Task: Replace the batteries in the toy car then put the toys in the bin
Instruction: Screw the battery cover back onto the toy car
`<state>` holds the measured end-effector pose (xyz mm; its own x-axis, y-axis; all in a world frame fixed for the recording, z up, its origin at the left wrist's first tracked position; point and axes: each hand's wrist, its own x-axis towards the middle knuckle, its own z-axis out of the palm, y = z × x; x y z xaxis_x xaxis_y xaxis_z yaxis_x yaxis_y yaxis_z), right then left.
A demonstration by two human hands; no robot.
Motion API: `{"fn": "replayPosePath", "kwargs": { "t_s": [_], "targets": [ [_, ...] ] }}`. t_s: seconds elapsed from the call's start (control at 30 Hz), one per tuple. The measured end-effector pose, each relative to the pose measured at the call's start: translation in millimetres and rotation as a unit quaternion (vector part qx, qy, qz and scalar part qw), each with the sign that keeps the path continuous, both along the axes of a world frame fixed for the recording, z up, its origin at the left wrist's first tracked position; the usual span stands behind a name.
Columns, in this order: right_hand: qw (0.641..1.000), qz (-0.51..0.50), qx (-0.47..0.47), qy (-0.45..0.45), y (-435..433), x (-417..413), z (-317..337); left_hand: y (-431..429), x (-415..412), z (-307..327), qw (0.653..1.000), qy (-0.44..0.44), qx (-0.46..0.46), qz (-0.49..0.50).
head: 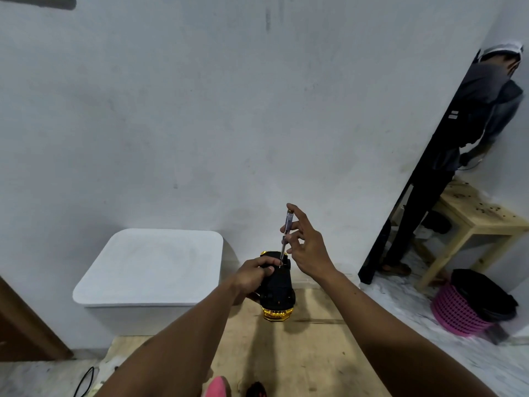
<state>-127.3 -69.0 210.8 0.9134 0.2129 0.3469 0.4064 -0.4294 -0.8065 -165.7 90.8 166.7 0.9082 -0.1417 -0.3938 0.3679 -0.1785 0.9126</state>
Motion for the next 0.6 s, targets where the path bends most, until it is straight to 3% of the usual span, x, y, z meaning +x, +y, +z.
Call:
{"fn": "replayPosePath", "kwargs": {
  "t_s": [0.13, 0.4, 0.6],
  "targets": [
    [0.999, 0.003, -0.038, -0.012, -1, -2, -9, 0, 2, 3, 1.0, -0.01, -0.005, 0.005],
    [0.99, -0.044, 0.134, 0.016, -2, 2, -2, 9, 7, -1, 1.0, -0.008, 0.001, 0.013],
    [0.996, -0.01, 0.078, 0.034, 5, 2, -1, 5, 5, -5, 1.0, 0.0, -0.001, 0.007]
  ]
}}
